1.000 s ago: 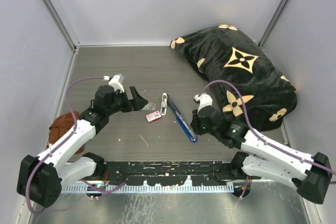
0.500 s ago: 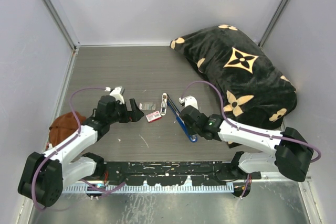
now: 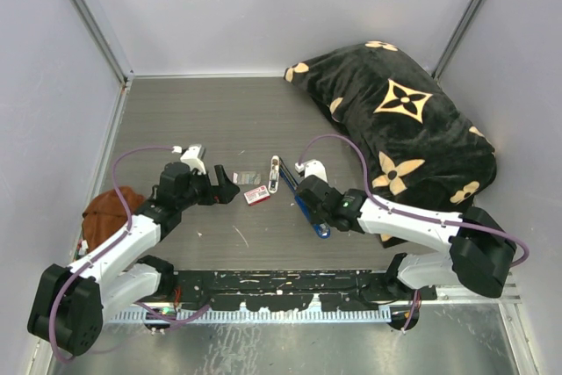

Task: Load the staples into the stapler
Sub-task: Install the staple into the stapler.

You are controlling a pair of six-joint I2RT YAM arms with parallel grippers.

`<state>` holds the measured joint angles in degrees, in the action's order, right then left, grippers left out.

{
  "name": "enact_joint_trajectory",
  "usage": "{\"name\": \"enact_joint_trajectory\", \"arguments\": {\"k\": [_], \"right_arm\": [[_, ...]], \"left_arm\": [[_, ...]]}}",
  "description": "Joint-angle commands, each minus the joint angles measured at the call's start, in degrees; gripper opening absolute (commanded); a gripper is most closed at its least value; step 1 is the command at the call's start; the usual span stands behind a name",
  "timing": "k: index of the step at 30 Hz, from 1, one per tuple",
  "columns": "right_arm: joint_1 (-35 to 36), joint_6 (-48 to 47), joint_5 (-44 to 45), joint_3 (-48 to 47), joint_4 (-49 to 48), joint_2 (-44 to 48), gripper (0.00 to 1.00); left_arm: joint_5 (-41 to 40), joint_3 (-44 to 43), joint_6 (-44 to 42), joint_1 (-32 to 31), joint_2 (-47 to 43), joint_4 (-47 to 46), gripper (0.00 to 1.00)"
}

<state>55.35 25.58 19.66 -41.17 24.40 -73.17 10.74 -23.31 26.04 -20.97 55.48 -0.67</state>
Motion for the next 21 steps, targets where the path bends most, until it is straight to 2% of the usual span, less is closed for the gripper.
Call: {"name": "enact_joint_trajectory", "arguments": {"k": [1,7,21], "right_arm": [[-0.2,-1.7,0.7,-2.8,-1.8,0.4,0.19],[-2.4,-4.8,-4.3,-3.4,-1.9,0.3,0.19],[-4.6,-5.2,-8.0,-2.3,0.7,2.3,0.18]], "left_arm": [[-0.5,-0.2,-1.0,0.1,-1.2,-3.8,0.95],[-0.5,0.4,-1.1,0.0,-1.6,-4.4,0.95],[0.0,0.8,-1.1,0.0,-2.0,-4.6,0.95]]}}
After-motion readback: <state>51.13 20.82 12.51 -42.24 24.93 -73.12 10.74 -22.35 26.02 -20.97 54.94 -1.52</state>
